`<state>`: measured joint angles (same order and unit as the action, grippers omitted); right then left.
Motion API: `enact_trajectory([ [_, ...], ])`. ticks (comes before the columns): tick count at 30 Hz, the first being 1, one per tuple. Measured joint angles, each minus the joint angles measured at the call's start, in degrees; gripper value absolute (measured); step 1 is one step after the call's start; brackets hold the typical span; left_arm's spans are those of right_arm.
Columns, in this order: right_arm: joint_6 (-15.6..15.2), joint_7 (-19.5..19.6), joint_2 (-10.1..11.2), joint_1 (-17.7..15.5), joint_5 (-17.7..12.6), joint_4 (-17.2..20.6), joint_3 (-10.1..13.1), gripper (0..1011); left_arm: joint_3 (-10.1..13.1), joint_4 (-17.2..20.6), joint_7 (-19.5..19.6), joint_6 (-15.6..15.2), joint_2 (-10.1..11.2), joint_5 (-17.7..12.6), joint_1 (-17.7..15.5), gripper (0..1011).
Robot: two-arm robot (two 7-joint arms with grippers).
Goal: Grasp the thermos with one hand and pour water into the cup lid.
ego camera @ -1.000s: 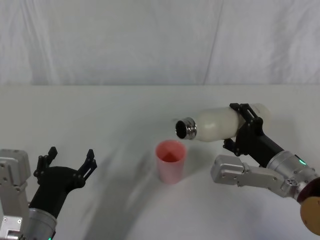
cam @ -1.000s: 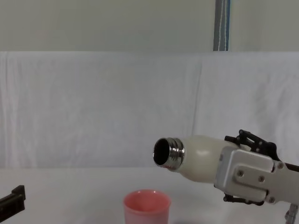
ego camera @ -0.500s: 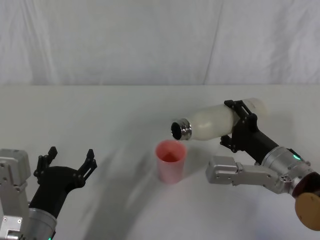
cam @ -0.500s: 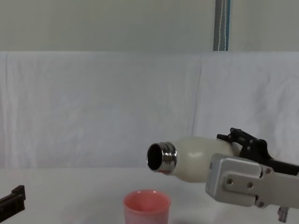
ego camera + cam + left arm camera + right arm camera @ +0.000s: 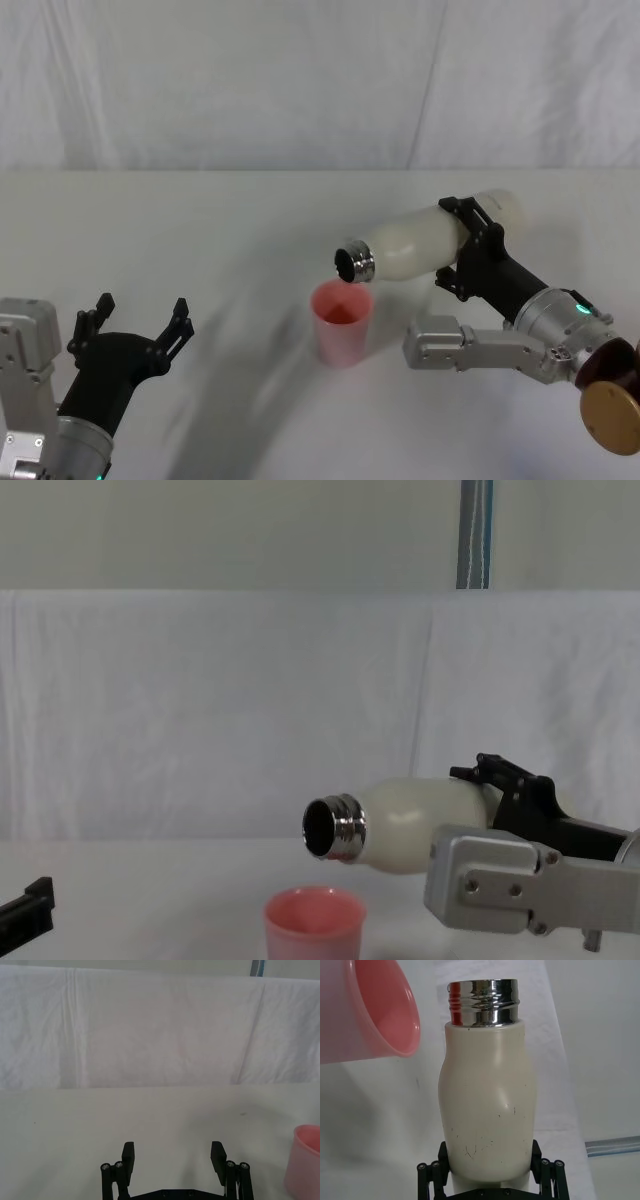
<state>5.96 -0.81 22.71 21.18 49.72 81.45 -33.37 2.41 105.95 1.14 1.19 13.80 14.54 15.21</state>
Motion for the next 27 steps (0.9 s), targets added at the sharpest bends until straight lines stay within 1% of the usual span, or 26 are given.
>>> enact_trajectory([
  [12,-0.2,0.4,-0.2,0.5,0.3,-0.8,-0.8,951,0.0,0.0,0.0,0.0,0.0,0.0,0.0,1001],
  [27,-0.4,1.0,-0.1,1.2,1.3,-1.5,-1.6,951,0.0,0.0,0.0,0.0,0.0,0.0,0.0,1001],
])
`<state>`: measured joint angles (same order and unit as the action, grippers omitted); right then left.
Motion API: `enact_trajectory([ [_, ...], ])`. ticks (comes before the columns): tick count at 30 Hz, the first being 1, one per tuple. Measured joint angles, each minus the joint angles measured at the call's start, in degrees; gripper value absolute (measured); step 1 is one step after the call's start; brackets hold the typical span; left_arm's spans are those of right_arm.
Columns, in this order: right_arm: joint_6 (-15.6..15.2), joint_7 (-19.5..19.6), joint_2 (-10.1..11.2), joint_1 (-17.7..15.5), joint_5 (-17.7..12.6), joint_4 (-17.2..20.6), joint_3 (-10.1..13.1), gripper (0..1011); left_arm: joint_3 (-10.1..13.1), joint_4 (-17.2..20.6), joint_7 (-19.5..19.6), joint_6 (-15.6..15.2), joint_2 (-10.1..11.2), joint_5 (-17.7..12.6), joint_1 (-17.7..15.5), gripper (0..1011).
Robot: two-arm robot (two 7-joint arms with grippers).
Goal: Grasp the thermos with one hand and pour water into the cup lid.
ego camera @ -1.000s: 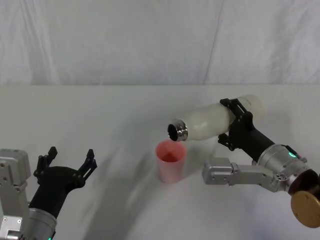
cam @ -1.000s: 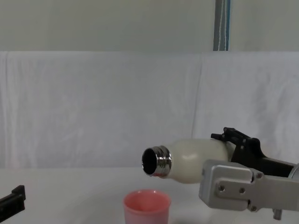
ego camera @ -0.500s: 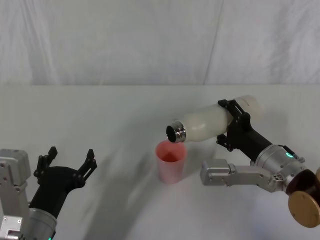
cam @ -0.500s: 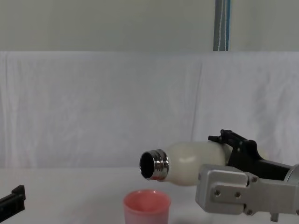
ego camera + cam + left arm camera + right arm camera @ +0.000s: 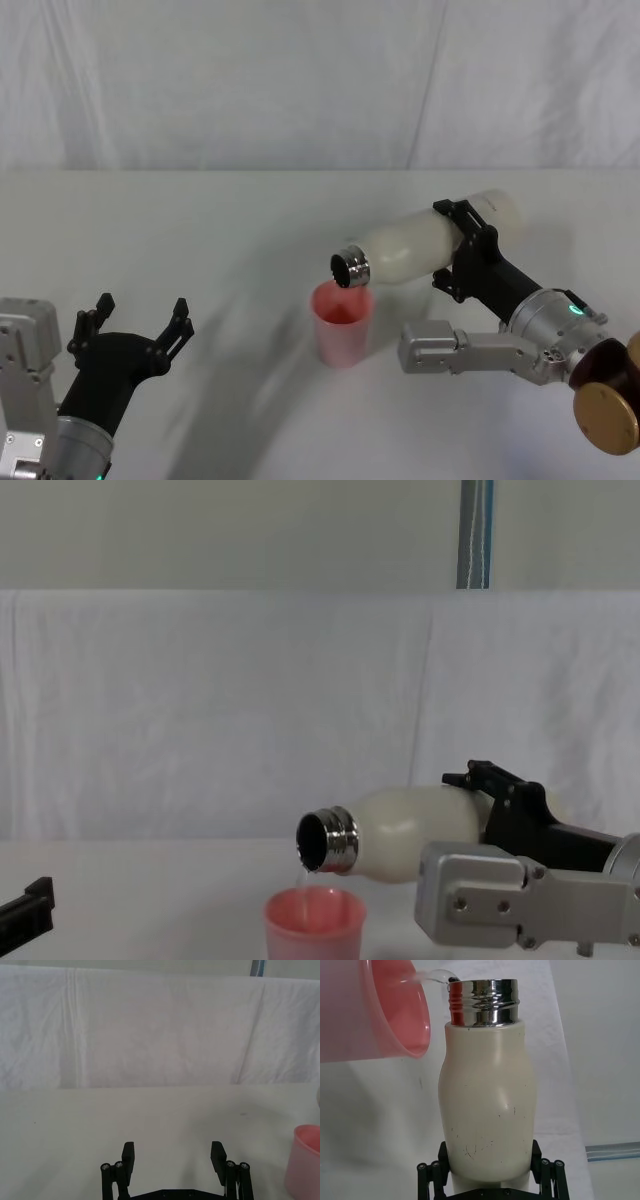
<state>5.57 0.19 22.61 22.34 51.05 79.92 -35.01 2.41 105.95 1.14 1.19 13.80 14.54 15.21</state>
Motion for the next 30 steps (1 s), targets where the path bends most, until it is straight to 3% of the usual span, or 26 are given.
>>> enact_trajectory([
  [30,-0.1,0.6,0.3,0.4,0.2,-0.7,0.0,951,0.0,0.0,0.0,0.0,0.0,0.0,0.0,1001],
])
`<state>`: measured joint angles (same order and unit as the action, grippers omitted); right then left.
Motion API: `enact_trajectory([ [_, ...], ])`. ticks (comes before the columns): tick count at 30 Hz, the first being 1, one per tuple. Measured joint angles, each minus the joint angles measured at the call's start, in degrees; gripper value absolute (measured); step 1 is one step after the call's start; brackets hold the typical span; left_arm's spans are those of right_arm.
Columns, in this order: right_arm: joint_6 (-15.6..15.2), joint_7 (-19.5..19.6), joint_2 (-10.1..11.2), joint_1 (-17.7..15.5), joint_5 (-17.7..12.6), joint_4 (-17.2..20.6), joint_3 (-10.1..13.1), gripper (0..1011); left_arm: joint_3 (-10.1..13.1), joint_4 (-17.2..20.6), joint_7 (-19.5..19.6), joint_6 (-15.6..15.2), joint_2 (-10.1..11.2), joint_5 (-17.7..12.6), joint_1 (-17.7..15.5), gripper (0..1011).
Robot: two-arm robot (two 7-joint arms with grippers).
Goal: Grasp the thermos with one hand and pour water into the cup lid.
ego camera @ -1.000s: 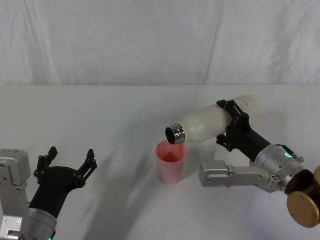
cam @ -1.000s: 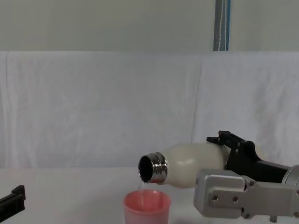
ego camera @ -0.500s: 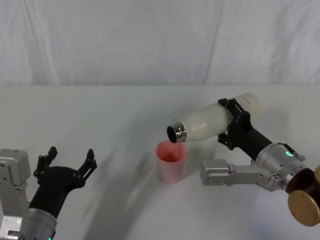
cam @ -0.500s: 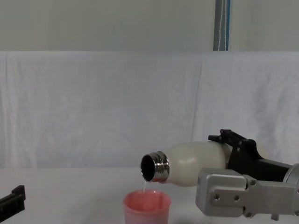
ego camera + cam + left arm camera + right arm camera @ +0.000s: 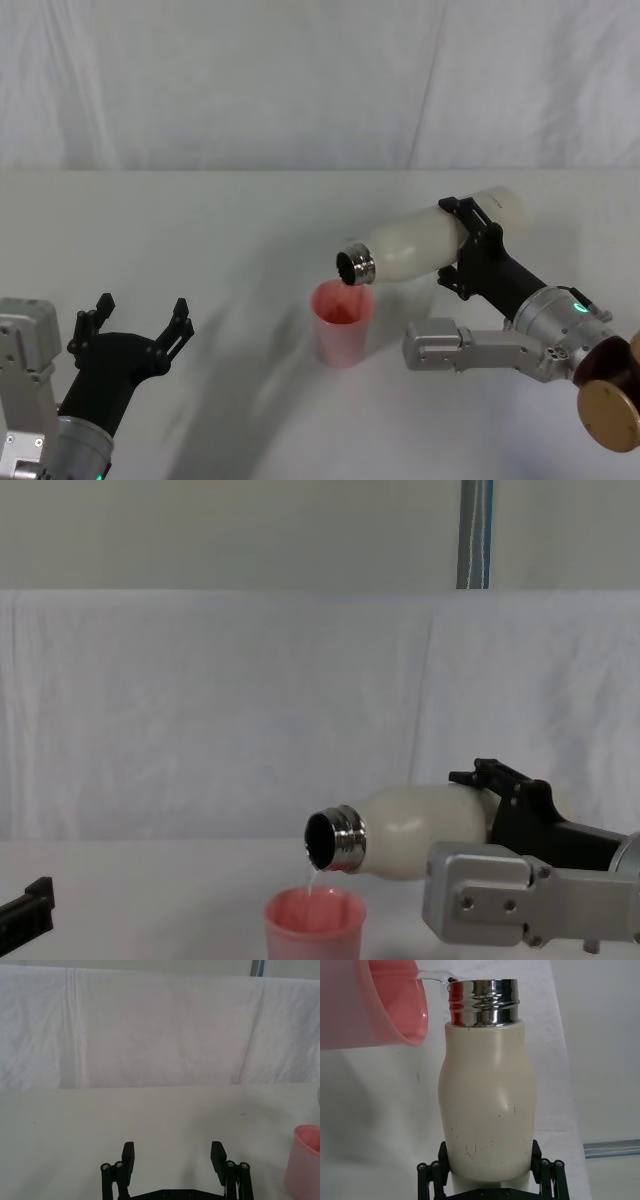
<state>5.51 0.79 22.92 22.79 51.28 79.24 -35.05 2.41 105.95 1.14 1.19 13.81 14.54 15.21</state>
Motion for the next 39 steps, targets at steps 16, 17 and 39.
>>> enact_trajectory([
  [16,-0.1,0.0,0.1,-0.2,0.0,0.1,0.1,951,0.0,0.0,0.0,0.0,0.0,0.0,0.0,1001],
  [17,-0.1,0.0,0.1,-0.2,0.0,0.1,0.1,951,0.0,0.0,0.0,0.0,0.0,0.0,0.0,1001],
  [39,-0.1,0.0,0.0,0.0,0.1,-0.1,-0.1,951,0.0,0.0,0.0,0.0,0.0,0.0,0.0,1001],
])
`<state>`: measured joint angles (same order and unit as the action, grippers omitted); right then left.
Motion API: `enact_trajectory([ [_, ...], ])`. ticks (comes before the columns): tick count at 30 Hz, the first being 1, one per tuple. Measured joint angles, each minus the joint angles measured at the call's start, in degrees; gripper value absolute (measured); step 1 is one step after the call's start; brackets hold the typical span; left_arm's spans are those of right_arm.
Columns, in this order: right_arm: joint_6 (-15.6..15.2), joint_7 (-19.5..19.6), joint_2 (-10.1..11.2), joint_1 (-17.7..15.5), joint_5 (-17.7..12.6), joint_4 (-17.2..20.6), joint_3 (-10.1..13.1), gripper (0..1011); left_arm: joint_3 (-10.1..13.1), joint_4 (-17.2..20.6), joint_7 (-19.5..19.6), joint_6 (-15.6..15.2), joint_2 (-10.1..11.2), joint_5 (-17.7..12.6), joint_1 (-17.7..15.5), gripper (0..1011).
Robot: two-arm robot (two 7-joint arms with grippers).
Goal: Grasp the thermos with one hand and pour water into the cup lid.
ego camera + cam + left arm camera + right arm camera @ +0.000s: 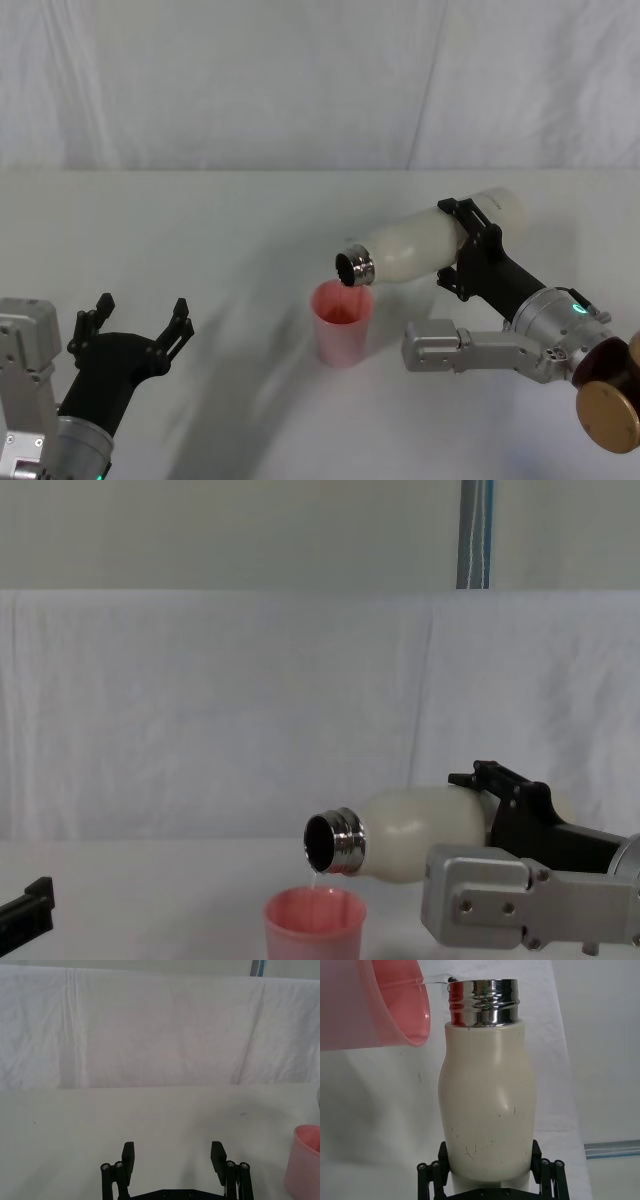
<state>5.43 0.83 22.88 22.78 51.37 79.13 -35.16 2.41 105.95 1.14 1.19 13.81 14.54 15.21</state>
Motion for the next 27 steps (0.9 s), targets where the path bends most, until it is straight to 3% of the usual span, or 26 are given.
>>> enact_trajectory([
  [27,0.1,0.0,0.1,0.2,0.1,0.1,0.0,951,0.0,0.0,0.0,0.0,0.0,0.0,0.0,1001],
])
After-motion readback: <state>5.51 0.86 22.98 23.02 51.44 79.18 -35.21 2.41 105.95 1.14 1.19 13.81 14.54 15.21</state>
